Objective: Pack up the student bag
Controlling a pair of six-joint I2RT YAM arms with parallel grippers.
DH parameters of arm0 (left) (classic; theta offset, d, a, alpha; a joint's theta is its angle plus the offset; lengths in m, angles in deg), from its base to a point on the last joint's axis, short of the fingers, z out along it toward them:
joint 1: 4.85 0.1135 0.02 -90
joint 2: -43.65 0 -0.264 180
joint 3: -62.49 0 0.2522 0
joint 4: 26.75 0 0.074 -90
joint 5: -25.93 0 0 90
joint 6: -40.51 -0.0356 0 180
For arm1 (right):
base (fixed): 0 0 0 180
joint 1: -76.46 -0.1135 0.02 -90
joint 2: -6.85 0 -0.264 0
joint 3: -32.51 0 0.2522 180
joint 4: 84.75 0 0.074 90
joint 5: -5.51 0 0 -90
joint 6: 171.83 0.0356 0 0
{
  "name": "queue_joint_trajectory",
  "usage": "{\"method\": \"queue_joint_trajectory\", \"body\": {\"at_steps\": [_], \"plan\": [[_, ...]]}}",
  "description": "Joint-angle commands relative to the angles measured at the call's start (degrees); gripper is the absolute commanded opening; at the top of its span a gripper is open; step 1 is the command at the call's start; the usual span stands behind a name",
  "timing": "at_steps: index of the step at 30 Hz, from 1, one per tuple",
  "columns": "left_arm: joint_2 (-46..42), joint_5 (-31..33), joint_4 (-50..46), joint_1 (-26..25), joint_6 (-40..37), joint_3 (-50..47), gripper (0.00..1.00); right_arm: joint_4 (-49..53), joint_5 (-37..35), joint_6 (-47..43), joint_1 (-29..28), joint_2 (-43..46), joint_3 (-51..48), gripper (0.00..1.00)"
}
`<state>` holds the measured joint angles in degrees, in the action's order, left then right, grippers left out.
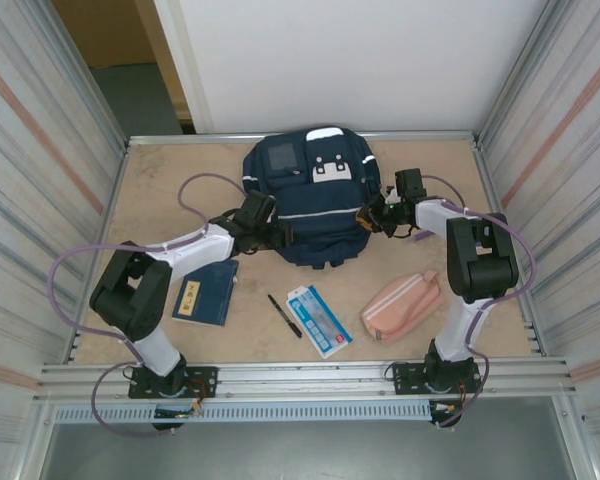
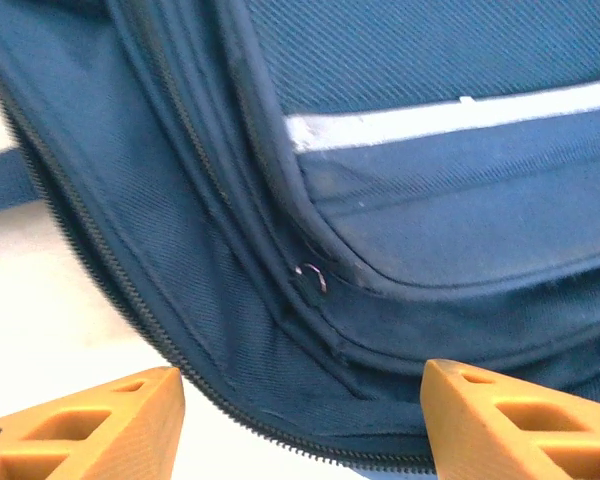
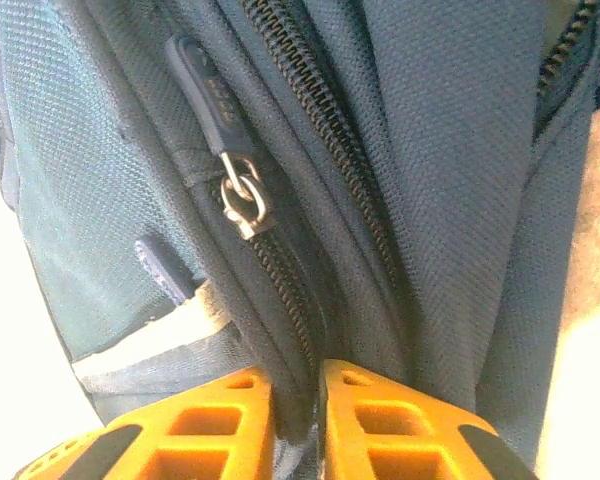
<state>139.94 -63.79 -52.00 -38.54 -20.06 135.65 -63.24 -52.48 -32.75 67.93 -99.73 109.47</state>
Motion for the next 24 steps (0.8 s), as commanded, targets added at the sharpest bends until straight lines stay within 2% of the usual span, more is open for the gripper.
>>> {"method": "queue_joint_trajectory", "body": {"at_steps": [1, 6, 12, 16, 19, 24], "plan": [[-1.4, -5.6, 3.4, -0.1, 0.2, 0.9, 0.63, -1.2, 2.3, -0.4, -1.9, 1.2, -0.5, 0.07], [-9.9, -6.5, 3.0, -0.6, -4.4, -2.6, 0.63, 4.4, 1.3, 2.4, -5.5, 8.3, -0.8, 0.00], [-18.7, -7.1, 4.3, -4.3, -18.3, -5.6, 0.63, 9.8, 0.5, 7.2, -6.8, 18.3, -0.2, 0.00], [-19.4, -4.5, 5.5, -8.9, -31.5, -6.1, 0.65, 10.9, 0.4, 9.9, -7.6, 21.6, 1.7, 0.00], [-19.9, -2.3, 10.1, -11.9, -42.0, -8.6, 0.68, 10.9, 0.6, 11.7, -7.7, 22.7, 2.0, 0.00], [-19.5, -0.6, 16.6, -12.7, -51.8, -11.2, 0.72, 11.4, 0.7, 13.2, -7.6, 24.1, 2.1, 0.00]]}}
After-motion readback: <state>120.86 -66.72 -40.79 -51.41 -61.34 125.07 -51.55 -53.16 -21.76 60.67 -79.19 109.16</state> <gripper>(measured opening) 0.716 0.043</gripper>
